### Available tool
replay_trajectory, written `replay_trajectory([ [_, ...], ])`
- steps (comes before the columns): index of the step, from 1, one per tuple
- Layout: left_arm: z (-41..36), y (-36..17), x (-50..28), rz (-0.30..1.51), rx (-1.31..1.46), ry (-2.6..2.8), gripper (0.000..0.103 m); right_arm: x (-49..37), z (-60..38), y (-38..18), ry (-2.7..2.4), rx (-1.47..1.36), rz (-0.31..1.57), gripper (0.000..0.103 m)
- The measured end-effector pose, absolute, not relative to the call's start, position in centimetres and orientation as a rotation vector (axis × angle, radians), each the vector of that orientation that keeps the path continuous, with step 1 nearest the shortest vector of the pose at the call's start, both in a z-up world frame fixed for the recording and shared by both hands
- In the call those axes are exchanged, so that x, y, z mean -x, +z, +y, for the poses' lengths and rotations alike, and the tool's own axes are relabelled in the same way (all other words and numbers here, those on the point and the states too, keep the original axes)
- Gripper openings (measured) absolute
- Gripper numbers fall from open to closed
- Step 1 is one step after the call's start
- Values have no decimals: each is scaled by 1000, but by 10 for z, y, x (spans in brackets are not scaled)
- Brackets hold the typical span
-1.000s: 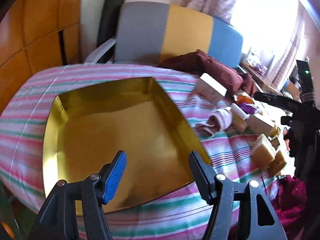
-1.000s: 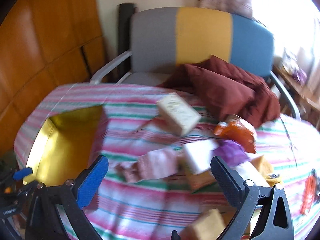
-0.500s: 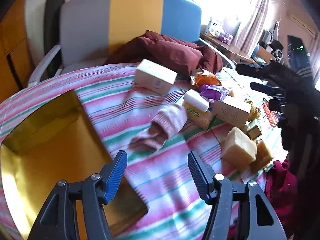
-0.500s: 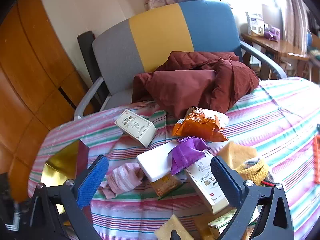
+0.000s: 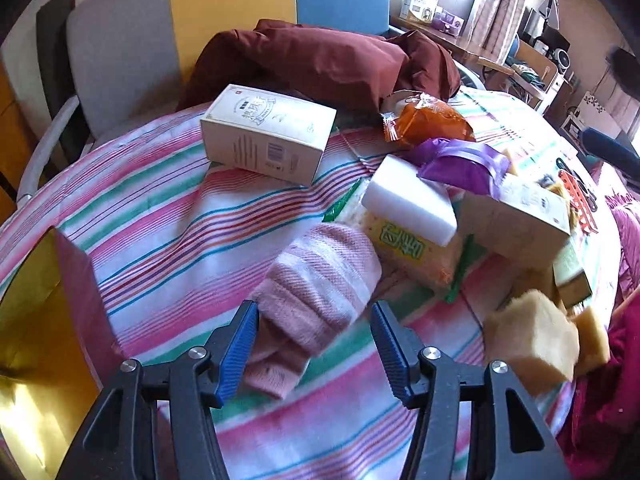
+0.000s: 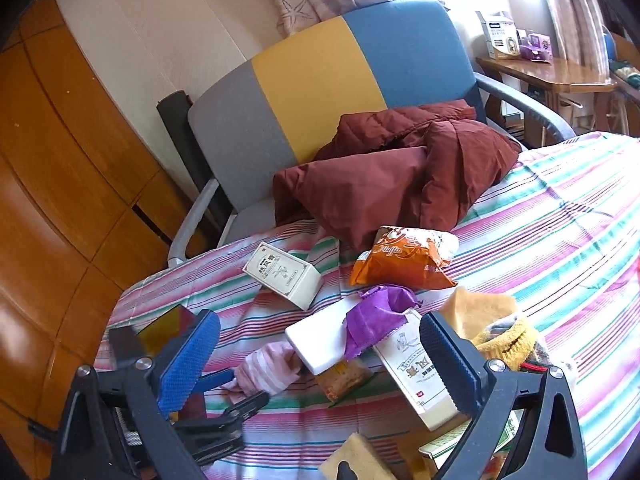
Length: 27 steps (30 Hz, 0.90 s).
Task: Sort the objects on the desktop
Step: 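Reach the left gripper to the pink sock and grasp it, then carry the pink sock to the gold tray with the left gripper while the right gripper grasps a yellow sponge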
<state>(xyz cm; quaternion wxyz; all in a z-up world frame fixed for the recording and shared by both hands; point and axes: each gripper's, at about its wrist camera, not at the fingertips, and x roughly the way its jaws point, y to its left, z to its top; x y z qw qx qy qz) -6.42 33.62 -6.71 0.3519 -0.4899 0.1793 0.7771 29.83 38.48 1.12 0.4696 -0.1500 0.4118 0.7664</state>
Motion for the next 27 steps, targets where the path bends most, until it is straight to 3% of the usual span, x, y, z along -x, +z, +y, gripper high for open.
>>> replay_trajectory([
  [9,344,-86,89,368,1358,1982,58,-290,384,9,1895,415,1011,100],
  [12,343,-87,87,378,1347,1993,51,-287,384,7,1894,433,1008,98],
  [16,334,-82,84,334,1329,1996,36,-282,385,4,1884,482,985,85],
  [19,325,-76,76,299,1302,2001,33,-278,384,2,1894,529,968,80],
  [27,296,-27,43,207,1192,2037,33,-258,375,-9,1971,686,940,80],
])
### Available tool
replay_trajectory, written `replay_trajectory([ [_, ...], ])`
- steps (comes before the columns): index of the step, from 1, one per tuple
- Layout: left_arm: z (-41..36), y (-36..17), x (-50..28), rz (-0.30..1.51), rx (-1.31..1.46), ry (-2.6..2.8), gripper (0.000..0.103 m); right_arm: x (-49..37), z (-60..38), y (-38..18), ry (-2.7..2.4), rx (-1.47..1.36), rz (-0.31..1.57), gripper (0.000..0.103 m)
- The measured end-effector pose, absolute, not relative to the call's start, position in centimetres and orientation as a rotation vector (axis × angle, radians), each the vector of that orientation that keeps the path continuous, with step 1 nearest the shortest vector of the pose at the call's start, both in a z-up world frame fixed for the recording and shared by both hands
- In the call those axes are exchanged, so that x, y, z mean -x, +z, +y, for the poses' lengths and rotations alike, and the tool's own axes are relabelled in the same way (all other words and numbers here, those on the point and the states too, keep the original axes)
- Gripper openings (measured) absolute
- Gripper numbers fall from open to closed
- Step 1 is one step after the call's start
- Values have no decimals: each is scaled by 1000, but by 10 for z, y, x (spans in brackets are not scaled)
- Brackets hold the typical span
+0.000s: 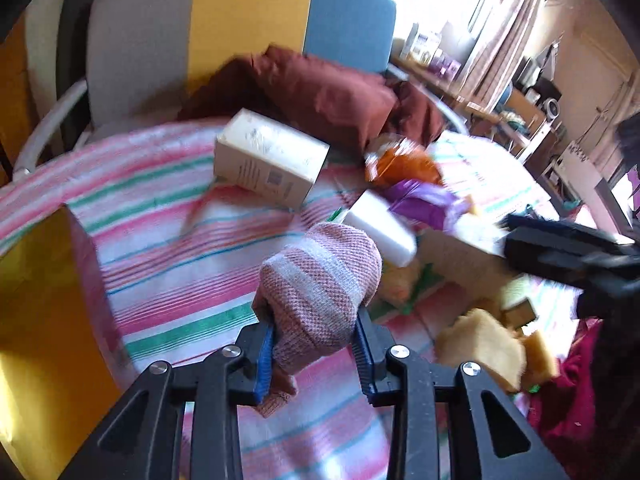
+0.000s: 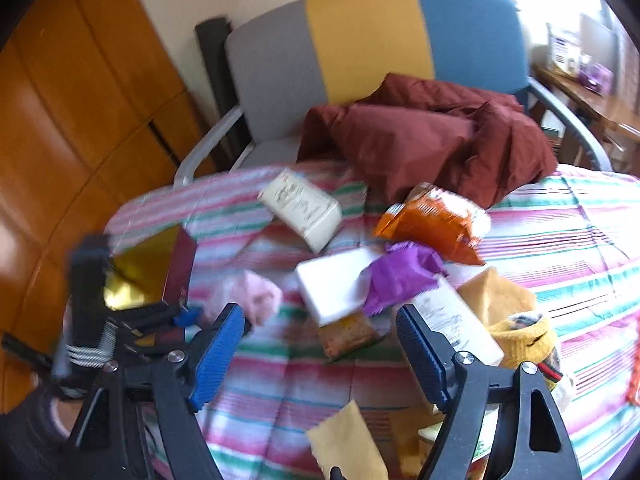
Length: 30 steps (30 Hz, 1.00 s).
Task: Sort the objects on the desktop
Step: 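Carry the pink sock to the gold tray with the left gripper while the right gripper grasps a yellow sponge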
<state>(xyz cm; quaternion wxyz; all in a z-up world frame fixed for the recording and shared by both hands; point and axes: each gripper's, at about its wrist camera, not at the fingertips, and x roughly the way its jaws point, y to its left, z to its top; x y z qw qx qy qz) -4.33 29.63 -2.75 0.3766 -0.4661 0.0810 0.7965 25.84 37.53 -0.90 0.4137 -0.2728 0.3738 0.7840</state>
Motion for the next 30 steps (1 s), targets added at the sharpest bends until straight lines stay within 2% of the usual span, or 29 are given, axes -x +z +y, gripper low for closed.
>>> replay_trajectory([
  [7,258,8,26,170,1083,2084,33,-250,353,-26,1966,849,937,80],
  [17,166,7,16,72,1128,2197,34,-230,327,-49,1870,1133,852,79],
  [20,136,-1,15,53,1158,2244,34,-228,324,-59,1835,1182,846,70],
  [26,69,-26,16,-30,1270,2340,34,-225,321,-66,1789,1210,788,42],
  [30,34,-41,14,-73,1322,2396,34,-229,323,-55,1799,1126,805,40],
])
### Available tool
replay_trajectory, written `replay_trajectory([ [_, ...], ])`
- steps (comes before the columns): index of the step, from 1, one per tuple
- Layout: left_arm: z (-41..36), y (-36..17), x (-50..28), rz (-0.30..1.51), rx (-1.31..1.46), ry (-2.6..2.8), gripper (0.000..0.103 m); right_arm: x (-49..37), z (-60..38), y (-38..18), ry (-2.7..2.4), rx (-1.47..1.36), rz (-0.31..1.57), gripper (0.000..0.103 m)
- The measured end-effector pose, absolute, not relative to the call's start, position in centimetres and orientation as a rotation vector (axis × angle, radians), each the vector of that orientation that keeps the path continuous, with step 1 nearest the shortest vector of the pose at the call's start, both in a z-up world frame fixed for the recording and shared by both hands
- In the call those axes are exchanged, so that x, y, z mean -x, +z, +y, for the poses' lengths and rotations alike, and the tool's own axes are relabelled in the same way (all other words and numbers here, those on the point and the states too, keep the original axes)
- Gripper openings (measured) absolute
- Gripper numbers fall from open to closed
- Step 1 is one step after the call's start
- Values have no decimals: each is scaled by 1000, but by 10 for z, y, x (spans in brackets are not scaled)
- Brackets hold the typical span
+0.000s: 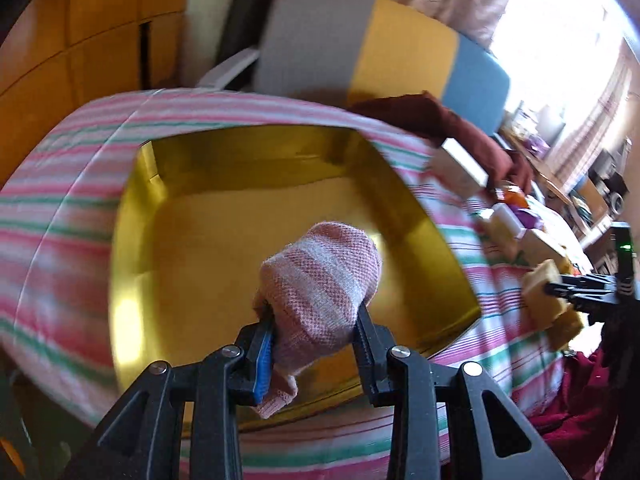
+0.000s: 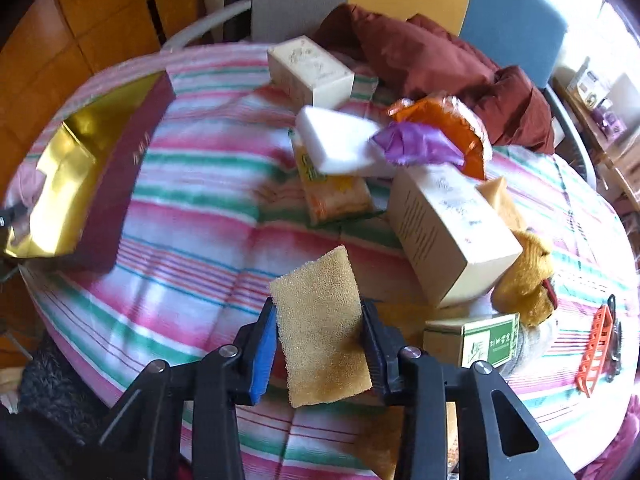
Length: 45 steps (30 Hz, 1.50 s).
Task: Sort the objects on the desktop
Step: 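Carry the pink sock to the gold tray with the left gripper while the right gripper grasps a yellow sponge, then release the sock into the tray with the left gripper while the right gripper drops the sponge there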
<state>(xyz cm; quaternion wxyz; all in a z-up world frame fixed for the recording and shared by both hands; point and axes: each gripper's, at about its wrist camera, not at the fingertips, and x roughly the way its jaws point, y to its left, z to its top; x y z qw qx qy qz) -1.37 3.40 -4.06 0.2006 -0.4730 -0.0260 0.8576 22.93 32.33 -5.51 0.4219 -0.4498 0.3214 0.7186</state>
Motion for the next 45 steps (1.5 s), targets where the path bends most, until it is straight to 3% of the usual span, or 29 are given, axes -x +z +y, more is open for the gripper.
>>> replay_trajectory([
  [13,-13,-77,9,-166,1450,2496,35,-182,312,1,1933,851,784,39],
  [23,-11,-71,0,-118,1431,2583,44,-52,287,42,2252,804,774,39],
  [27,-16,-62,-3,-104,1412,2616,46,-1,284,30,2242,872,824,39],
  [35,-40,-51,-7,-279,1366,2631,46,68,291,-25,2139,1053,884,39],
  [45,-74,-17,-7,-414,1204,2734,49,126,272,-24,2302,1117,871,39],
])
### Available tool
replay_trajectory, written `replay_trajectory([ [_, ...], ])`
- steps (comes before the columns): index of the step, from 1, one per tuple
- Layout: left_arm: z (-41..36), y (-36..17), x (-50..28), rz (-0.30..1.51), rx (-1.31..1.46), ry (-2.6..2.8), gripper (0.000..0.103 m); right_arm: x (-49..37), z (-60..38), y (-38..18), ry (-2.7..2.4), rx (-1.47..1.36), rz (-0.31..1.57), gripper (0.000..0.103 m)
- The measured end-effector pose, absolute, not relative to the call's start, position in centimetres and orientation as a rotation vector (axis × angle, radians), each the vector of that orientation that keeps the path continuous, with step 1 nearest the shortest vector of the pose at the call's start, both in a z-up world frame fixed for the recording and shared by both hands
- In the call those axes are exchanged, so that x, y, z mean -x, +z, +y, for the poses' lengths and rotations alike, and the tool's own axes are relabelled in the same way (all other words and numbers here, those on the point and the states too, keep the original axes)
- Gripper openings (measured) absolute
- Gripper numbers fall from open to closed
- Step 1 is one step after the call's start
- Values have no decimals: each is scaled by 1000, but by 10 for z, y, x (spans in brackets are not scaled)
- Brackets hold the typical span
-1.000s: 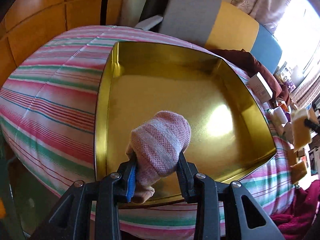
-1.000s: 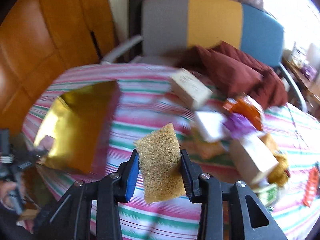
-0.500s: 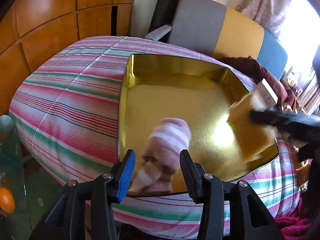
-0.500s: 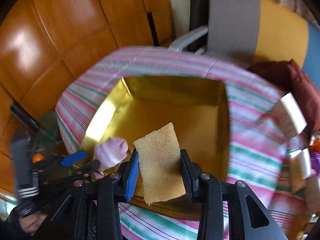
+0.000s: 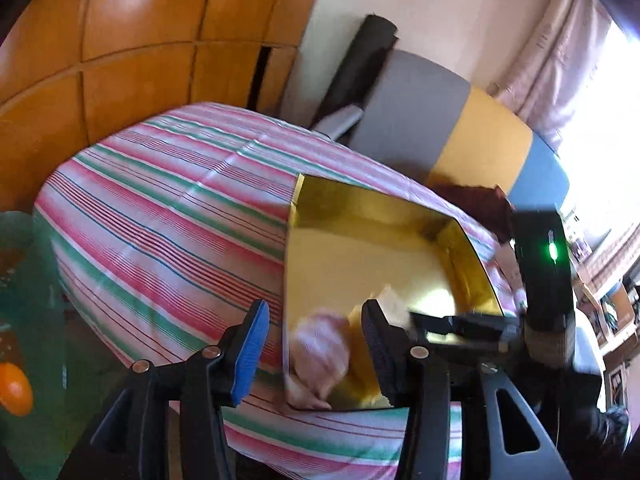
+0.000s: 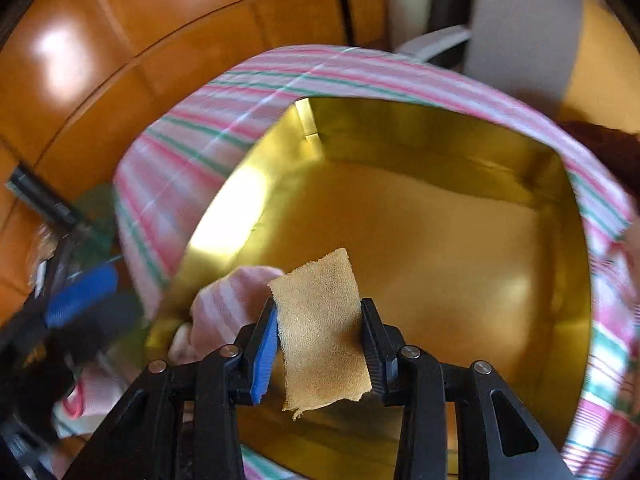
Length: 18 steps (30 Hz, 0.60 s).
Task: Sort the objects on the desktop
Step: 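Release the sock into the tray with the left gripper while the right gripper drops the sponge there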
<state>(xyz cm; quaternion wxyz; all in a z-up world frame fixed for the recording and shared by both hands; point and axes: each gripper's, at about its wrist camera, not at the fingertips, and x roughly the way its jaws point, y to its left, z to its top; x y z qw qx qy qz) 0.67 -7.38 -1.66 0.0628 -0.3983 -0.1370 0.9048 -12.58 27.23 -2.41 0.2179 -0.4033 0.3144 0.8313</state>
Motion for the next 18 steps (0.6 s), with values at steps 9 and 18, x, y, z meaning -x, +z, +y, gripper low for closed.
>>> replay_trajectory([
  [9,-83,-35,2,-440,1300,2751,49,127,259,-29,2375,1121,940,48],
  [18,-74,-25,-5,-408,1257,2737,49,100,257,-11,2383,980,1023,61],
])
